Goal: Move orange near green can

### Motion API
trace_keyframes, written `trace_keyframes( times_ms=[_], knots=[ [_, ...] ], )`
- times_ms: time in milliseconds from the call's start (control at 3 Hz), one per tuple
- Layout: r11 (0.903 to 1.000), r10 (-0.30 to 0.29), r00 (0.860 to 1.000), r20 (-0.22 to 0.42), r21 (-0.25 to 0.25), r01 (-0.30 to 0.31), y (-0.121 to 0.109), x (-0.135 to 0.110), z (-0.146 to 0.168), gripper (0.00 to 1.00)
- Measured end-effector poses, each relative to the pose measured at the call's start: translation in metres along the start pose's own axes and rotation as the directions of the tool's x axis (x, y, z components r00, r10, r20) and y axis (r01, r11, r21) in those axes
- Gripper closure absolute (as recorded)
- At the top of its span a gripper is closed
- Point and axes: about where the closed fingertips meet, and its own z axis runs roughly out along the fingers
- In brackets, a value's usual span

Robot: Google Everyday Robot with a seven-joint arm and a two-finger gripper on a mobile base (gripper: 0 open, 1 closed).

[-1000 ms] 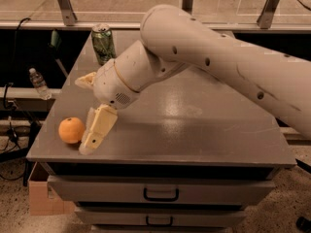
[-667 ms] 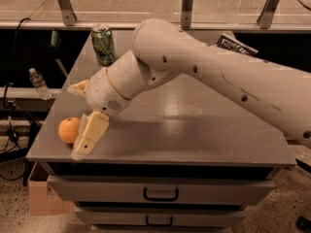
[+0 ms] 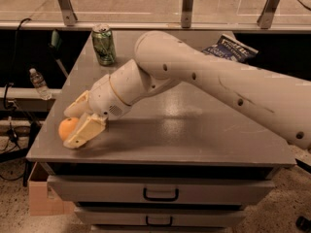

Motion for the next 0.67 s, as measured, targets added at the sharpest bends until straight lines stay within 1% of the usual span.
trace_keyframes(
  times_ms=[333, 667],
  knots=[
    [0.9994, 0.031, 0.999, 0.015, 0.014, -0.031, -0.004, 0.0, -0.006, 0.64],
    [0.9944, 0.063, 0.997, 0.033, 0.083, -0.066, -0.009, 0.002, -0.034, 0.87]
  ],
)
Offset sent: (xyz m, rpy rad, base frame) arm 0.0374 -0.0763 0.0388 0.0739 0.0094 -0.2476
